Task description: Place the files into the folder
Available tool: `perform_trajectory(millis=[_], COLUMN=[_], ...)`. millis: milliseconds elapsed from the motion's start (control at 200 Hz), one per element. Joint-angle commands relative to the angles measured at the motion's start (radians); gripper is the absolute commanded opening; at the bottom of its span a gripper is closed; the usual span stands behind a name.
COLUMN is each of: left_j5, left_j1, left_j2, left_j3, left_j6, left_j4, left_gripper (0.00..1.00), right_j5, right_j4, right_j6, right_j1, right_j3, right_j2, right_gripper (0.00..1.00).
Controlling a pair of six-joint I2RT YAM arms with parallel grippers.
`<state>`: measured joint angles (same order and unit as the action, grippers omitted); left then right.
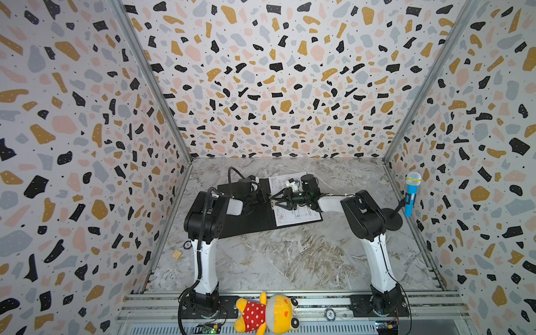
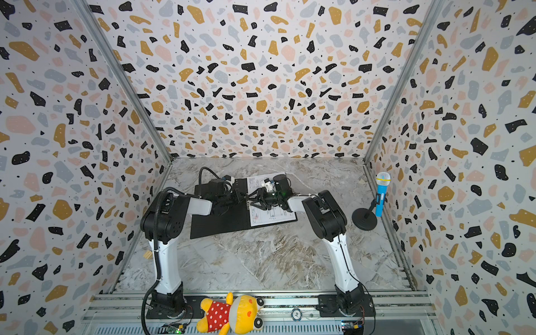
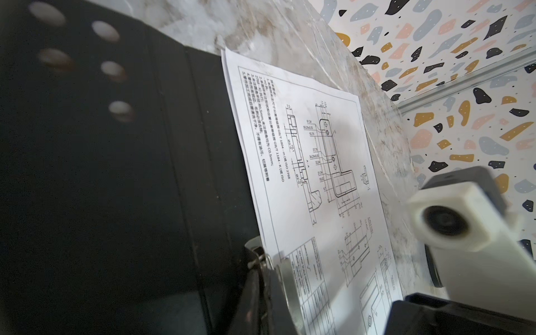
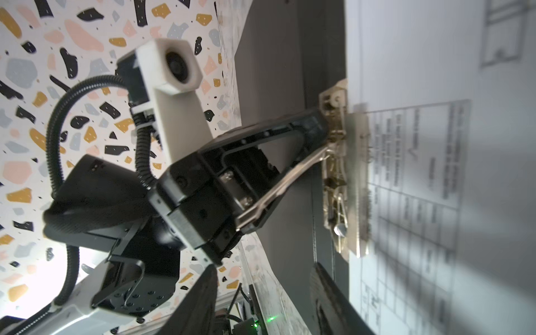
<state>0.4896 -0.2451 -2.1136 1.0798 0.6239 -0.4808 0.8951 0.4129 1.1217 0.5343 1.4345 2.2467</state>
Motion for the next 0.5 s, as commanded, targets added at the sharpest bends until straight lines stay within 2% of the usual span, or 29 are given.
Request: perform_trajectory(millis=[0,285,496], left_j5=[-0.008,-0.025,-0.04], left_j1=[0.0,0.0,0.0], left_j2=[-0.066,-0.07,-0.066], left_j3=[-0.029,-0.011,-0.021], left_j6=[-0.016,-0.026,-0.035], left_j4=[0.119,0.156,0.168], left_gripper=[0.06,0.06,0.06], right_j5=[0.0,0.076,0.104], right_j4=[-0.14,-0.119,-0.047], right_j6=[-0.163,-0.027,0.074], right_j1=[-0.012,-0.023,-0.004], right_j3=[0.053,0.128,0.112], right_j2=[-0.075,0.028,0.048], right_gripper=[0.54,0.4,0.41])
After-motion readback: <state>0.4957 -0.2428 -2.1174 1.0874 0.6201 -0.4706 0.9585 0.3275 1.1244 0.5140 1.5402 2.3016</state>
